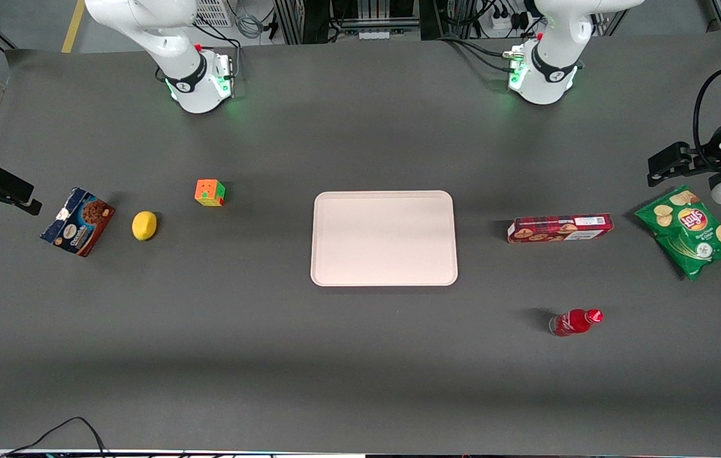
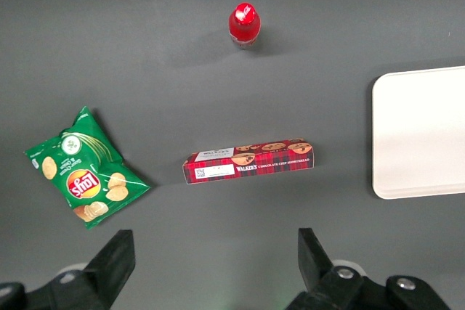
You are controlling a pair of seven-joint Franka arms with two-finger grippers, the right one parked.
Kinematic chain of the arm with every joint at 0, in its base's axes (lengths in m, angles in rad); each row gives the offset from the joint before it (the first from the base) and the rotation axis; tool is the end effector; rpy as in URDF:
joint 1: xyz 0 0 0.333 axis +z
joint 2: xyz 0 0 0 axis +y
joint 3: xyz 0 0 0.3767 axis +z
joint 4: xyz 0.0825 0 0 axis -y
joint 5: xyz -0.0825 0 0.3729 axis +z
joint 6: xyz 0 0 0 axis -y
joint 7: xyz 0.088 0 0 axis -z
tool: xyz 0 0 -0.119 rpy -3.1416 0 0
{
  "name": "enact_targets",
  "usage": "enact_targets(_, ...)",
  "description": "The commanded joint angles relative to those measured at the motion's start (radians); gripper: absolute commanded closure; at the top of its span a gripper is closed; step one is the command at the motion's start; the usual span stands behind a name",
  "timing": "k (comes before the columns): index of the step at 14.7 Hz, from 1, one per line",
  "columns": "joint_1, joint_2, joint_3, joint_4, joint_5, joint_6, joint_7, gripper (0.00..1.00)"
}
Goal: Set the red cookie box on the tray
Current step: 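Move the left gripper down over the red plaid shortbread box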
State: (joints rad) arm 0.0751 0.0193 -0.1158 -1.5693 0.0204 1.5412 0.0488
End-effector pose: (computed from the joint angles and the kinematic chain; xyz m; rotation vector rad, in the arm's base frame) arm 0.5460 -0.0190 0.6609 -3.1196 0.1396 0.0739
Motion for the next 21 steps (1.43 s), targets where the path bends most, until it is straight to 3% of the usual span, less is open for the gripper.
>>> enact_targets(1, -0.006, -0.002, 0.004, 0.011, 0.018, 0.019, -0.007, 0.00)
enact_targets(8, -0.021, 0.022, -0.002, -0.008, 0.052, -0.013, 0.041, 0.00)
enact_targets(13, -0.011, 0.103, 0.013, -0.053, 0.056, 0.048, 0.401, 0.00)
enact_targets(19, 0.011, 0.102, 0.010, -0.335, 0.085, 0.382, 0.963, 0.00)
enact_targets(21, 0.012, 0.102, 0.005, -0.427, 0.084, 0.451, 1.017, 0.00)
